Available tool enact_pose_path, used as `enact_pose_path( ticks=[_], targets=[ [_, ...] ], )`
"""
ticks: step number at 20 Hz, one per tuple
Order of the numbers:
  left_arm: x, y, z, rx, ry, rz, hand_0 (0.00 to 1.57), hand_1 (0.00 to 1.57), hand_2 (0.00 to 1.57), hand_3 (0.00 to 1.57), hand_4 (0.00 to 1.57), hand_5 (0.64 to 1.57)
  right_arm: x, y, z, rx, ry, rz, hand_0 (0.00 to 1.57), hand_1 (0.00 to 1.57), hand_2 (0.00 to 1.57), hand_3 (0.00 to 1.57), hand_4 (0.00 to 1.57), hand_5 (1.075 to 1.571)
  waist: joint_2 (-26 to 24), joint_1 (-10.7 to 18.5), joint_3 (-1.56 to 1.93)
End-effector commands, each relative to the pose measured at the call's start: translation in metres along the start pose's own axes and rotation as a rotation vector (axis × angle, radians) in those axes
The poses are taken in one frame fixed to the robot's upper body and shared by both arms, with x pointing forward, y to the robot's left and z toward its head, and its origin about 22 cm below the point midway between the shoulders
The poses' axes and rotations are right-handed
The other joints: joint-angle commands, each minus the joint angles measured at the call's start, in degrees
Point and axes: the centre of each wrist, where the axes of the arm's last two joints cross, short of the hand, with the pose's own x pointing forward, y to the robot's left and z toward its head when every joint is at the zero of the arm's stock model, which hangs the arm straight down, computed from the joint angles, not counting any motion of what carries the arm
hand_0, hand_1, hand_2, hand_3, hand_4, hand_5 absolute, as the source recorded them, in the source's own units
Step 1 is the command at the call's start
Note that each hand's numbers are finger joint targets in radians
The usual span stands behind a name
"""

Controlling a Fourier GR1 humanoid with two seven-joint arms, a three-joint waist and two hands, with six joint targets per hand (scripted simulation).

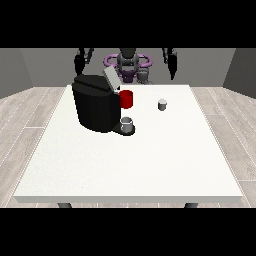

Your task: Insert the coffee pod into the coffee machine and close the lid

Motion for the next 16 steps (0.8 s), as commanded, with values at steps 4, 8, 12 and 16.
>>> enact_pose_path(
  ticks=[4,8,12,16],
  targets=[
    [0.002,0.022,0.006,-0.168,-0.054,-0.248,0.0,0.0,0.0,0.0,0.0,1.571,-0.027,0.006,0.008,0.009,0.02,0.005,0.0,0.0,0.0,0.0,0.0,1.571,0.8,1.3,-0.95],
    [0.019,0.065,-0.011,-0.228,-0.017,-0.53,0.0,0.0,0.0,0.0,0.0,1.571,0.005,-0.001,-0.008,-0.087,-0.051,0.104,0.0,0.0,0.0,0.0,0.0,1.571,2.6,-4.0,-1.01],
    [0.04,0.09,-0.037,-0.215,0.02,-0.553,0.0,0.0,0.0,0.0,0.0,1.571,0.009,0.021,-0.012,-0.071,-0.077,0.147,0.0,0.0,0.0,0.0,0.0,1.571,4.6,-4.8,-1.0],
    [0.025,0.079,-0.051,-0.215,0.055,-0.653,0.0,0.0,0.0,0.0,0.0,1.571,0.026,0.039,-0.019,-0.014,-0.161,0.136,0.0,0.0,0.0,0.0,0.0,1.571,7.9,-8.8,-1.02]
  ],
)
